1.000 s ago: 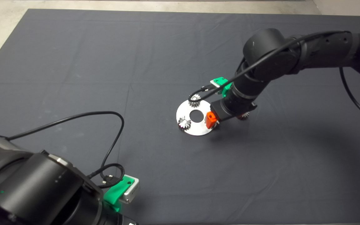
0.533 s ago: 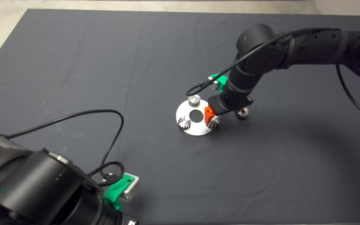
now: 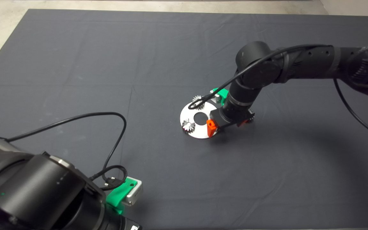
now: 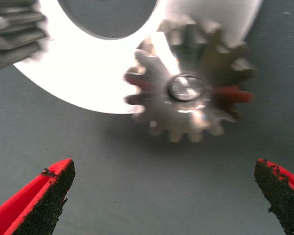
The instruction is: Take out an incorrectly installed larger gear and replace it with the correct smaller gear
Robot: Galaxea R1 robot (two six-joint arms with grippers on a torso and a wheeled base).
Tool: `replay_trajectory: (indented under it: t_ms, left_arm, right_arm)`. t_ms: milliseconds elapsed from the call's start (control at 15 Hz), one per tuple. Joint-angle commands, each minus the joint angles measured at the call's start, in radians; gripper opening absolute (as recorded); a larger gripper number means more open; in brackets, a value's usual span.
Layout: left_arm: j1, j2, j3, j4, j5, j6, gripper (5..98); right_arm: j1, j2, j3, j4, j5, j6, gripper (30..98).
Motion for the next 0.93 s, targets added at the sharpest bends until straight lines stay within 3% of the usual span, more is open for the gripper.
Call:
replay_trajectory:
  t_ms: [0,867]
  left_arm:
    - [-0.014,-0.004,0.002,-0.016,0.003,-0.005,97.7]
    - [-0.014,-0.004,-0.001,-0.015,0.004,-0.005,97.7]
  right_arm:
    - [0.014,0.047,-0.041,-0.026,-0.053,-0.026,96.9]
    - [0.017,0.054,-0.052,-0.206,-0.063,-0.030,96.9]
